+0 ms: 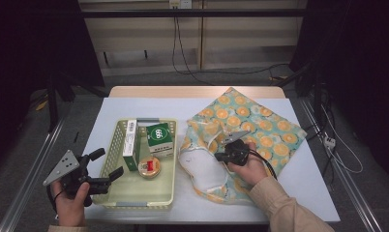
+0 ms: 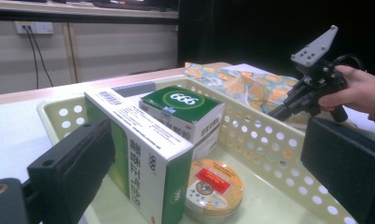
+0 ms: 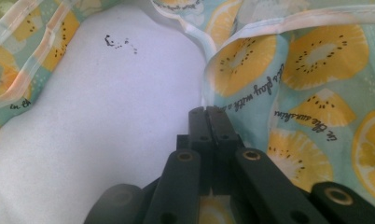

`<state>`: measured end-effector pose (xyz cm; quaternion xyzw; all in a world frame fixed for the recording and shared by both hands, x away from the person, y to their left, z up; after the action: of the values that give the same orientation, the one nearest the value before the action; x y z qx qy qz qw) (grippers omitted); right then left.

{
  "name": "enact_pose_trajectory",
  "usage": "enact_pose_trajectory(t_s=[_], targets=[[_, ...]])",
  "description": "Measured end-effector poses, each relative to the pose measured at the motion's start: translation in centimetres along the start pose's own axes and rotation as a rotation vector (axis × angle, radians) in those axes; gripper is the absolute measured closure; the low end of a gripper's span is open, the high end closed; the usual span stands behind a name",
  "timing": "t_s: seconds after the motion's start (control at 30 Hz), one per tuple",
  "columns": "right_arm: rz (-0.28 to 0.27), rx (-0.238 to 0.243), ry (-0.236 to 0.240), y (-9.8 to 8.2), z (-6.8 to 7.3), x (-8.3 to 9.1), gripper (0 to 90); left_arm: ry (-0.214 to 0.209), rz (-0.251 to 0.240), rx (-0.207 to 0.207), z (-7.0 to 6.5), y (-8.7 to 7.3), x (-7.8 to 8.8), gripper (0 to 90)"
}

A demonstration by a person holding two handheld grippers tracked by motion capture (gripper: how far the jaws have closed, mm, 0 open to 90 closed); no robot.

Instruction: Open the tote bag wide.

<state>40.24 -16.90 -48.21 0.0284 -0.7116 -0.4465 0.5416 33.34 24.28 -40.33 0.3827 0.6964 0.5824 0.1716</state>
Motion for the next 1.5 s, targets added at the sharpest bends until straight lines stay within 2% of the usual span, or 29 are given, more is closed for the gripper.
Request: enact_pose_trajectory(t_s=[0.1,0.2,0.37,0.47,0.53,0.67,0.83,0.97,1.0,1.2,1.3,1.37,1.5], targets=[[0.002,0.001,0.012,0.2,0.0,0.1,90.0,-0.001,0.000,-0.001,0.0,0.0,0.0,2.8],[-0.038,-0.021,0.065,0.9,0.7,0.5,90.0,0.004,-0.002,0.005,0.1,0.0,0.1,2.8],[-0.076,0.006,0.137,2.4,2.5,1.2,90.0,0.006,0.003,0.003,0.1,0.0,0.1,2.8],[-0.121,-0.010,0.167,3.3,2.9,1.9,90.0,0.004,0.002,0.005,0.1,0.0,0.1,2.8],[-0.135,0.007,0.148,3.8,2.7,2.5,90.0,0.006,0.003,0.004,0.1,0.0,0.1,2.8],[-0.168,-0.021,0.122,4.1,1.6,3.5,90.0,0.006,0.001,0.003,0.1,0.0,0.1,2.8],[-0.173,-0.074,0.124,3.4,0.6,3.7,89.9,0.006,0.000,0.005,0.1,0.0,0.1,2.8],[-0.150,-0.069,0.102,3.1,0.4,3.6,85.8,0.004,0.001,0.005,0.1,0.0,0.0,2.8],[-0.138,-0.062,0.106,3.1,0.5,3.6,90.0,0.004,0.001,0.003,0.1,0.0,0.0,2.8],[-0.109,-0.028,0.080,2.9,0.7,3.2,90.0,0.003,0.001,0.000,0.0,0.0,0.0,2.8],[-0.112,-0.031,0.075,2.8,0.5,3.2,90.0,0.004,0.000,0.008,0.0,0.0,0.0,2.8],[-0.106,-0.037,0.051,2.7,-0.1,3.4,90.0,0.003,0.001,0.001,0.0,0.0,0.0,2.8],[-0.118,-0.089,0.011,1.9,-1.9,3.9,90.0,0.005,0.000,0.003,0.1,0.0,0.1,2.8]])
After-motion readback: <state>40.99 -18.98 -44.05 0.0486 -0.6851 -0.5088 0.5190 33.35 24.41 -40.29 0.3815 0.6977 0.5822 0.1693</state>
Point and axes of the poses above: each handheld gripper's, and its own axes: x roughly backward along the jaws, y roughly out of its top, z roughly to its left, the point moved 4 cm from there along -x, roughly forward along the jaws, and after that the axes turned 8 degrees about x, right-handed, at the moved point
